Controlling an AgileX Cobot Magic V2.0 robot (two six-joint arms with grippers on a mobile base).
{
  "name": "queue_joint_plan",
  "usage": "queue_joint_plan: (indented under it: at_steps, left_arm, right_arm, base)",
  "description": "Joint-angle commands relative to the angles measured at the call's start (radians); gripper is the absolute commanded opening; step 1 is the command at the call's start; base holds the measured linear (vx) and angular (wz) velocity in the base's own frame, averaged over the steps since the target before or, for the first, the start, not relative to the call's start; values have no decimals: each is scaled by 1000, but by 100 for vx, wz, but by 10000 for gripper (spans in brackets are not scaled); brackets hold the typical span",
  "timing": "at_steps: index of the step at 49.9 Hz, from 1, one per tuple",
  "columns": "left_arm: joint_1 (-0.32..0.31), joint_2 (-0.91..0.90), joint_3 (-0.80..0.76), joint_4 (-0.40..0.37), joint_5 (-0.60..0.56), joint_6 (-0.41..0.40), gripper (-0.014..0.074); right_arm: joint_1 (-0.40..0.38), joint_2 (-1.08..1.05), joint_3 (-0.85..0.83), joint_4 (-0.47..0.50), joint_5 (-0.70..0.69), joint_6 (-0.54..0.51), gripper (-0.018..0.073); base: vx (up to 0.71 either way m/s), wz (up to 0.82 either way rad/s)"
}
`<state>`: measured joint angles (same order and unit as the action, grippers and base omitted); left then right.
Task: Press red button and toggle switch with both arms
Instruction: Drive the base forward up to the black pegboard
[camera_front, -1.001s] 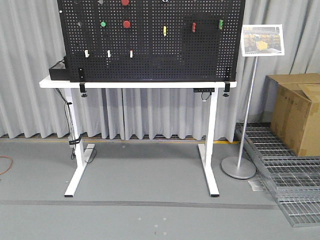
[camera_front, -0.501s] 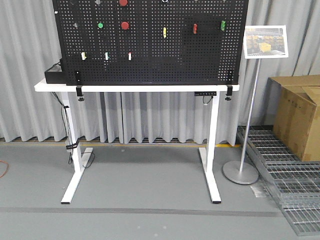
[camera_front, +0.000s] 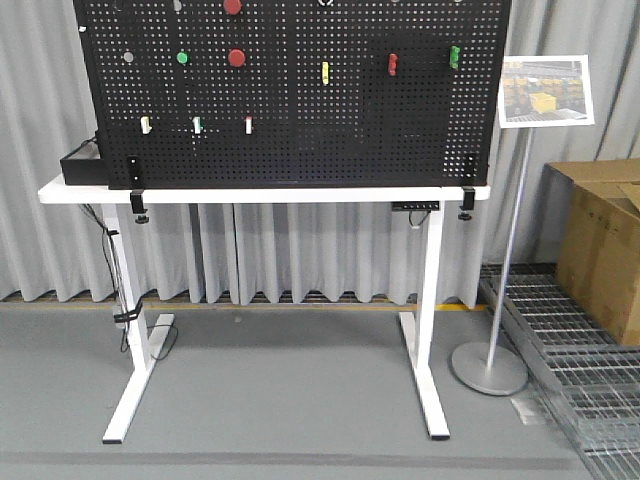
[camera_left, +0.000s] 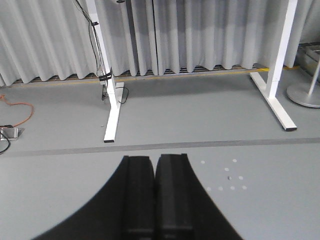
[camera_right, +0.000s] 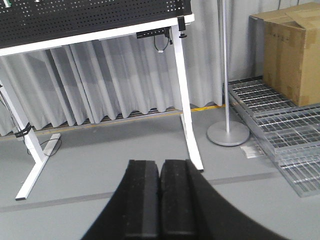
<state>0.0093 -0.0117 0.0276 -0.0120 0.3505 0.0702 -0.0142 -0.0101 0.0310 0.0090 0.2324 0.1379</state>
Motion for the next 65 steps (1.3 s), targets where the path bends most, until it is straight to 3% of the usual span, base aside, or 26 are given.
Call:
queue_joint_plan:
  at_steps: [1,65]
  left_arm:
    - [0,-4,27,-9,-77,-3,2]
    - [0,-4,27,-9,-77,-3,2]
  right_arm:
    - [-7,-16,10,-3,-83,-3,0]
    - [-7,-16,10,-3,-83,-3,0]
  base:
    - [31,5]
    - [38,1]
